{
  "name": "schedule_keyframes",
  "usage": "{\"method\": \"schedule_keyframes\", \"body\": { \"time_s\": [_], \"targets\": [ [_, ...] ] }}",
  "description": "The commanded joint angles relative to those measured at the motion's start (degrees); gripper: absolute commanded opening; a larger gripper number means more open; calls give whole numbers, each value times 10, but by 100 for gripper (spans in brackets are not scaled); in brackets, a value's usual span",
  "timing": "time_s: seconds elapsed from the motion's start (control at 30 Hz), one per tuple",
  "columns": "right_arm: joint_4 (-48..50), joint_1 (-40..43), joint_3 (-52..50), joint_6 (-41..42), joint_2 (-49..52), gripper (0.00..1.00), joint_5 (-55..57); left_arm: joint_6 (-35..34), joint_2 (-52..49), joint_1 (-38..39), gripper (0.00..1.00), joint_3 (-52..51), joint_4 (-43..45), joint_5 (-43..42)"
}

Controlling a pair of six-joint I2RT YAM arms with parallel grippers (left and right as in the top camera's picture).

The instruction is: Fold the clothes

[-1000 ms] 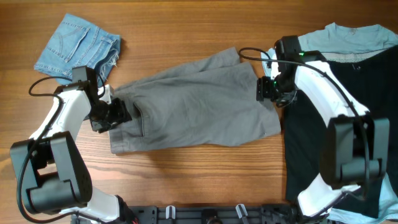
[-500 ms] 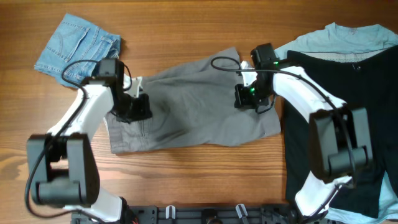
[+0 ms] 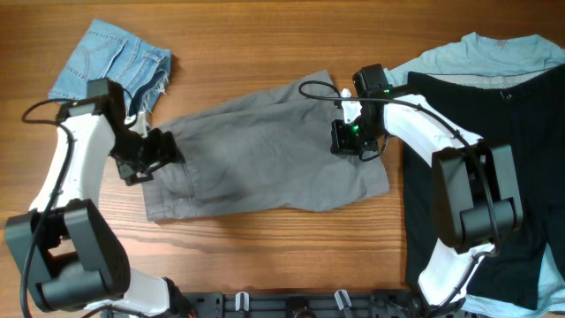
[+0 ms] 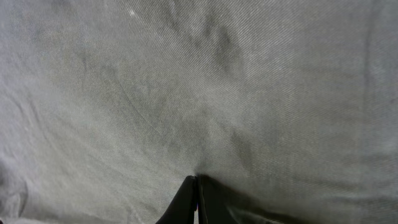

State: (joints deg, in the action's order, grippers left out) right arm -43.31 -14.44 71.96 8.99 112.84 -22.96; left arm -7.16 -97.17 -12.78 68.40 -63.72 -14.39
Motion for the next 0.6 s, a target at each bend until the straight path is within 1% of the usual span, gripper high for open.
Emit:
{"method": "schedule_keyframes", "body": {
  "time_s": [0.0,0.03,0.07,0.1,0.13,0.23,0.3,0.33,0.37,0.4,0.43,0.5,0.53,0.57],
  "targets": [
    [-7,0,-3,6,3,4,-9,7,3,-64,96,-7,21,9],
    [-7,0,-3,6,3,4,-9,10,3,-97,100,-22,37,9],
    [-6,0,-3,6,3,4,-9,12,3,-117,100,-38,51,8],
    [-6,0,-3,6,3,4,-9,40,-3,-134,99,-63,64,-18],
    [-6,0,-3,5,3,4,-9,40,-9,-137,99,-76,76,-28],
    [-7,0,-3,5,3,4,-9,35,-41,-141,93,-115,124,-16],
    [-7,0,-3,5,3,4,-9,34,-73,-151,93,-120,141,-12],
    [-8,0,-3,5,3,4,-9,48,-90,-154,95,-120,148,-24],
    [-8,0,-3,5,3,4,-9,91,-106,-152,94,-120,154,-70],
    [-8,0,-3,4,3,4,-9,135,-123,-145,88,-120,157,-135],
    [-8,0,-3,4,3,4,-9,158,-132,-137,86,-120,158,-157],
    [-8,0,-3,4,3,4,-9,188,-147,-109,69,-120,160,-158],
    [-8,0,-3,4,3,4,-9,188,-149,-98,62,-120,169,-158],
    [-8,0,-3,4,3,4,-9,188,-149,-82,49,-120,182,-158]
  ]
}}
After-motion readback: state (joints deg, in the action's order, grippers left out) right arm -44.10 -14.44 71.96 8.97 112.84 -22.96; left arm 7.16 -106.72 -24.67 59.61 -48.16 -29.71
